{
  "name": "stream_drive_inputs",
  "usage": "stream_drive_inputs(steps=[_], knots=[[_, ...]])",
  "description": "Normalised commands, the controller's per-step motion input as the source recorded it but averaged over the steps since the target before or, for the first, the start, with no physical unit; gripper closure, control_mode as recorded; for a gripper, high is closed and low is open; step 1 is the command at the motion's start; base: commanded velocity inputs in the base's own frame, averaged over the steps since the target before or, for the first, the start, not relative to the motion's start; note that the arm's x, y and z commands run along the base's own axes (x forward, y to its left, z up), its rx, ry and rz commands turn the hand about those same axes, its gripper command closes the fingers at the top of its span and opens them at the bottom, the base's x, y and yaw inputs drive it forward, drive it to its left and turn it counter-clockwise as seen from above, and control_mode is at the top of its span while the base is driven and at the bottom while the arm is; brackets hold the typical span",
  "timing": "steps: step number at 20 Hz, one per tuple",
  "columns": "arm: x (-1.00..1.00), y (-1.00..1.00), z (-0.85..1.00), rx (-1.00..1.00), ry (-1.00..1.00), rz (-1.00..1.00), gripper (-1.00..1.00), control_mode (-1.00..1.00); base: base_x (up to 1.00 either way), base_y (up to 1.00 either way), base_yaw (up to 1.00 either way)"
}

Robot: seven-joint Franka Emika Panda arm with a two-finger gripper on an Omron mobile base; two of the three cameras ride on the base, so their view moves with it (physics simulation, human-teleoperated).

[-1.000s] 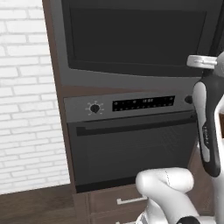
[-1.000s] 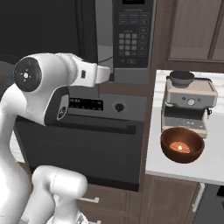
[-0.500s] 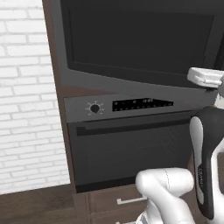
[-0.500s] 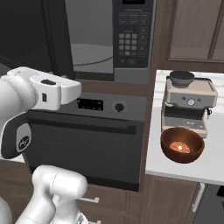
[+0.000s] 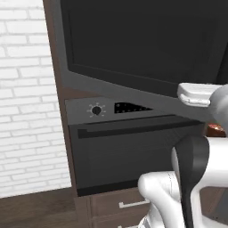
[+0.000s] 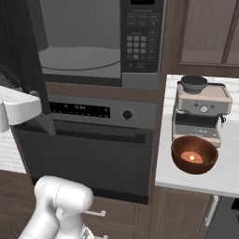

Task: Open the microwave, place the bowl with waffle inside the microwave, then close the microwave door and turn it on.

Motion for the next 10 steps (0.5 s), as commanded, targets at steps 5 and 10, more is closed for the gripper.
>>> stream_drive_inputs(steps=[5,10], knots=[[-0.05,0.96,-0.23,-0.16,0.0,-0.02,1.0,-1.0,0.0,0.0,0.0],[0.0,1.0,-0.42,-0.18,0.0,0.0,1.0,-1.0,0.0,0.0,0.0]])
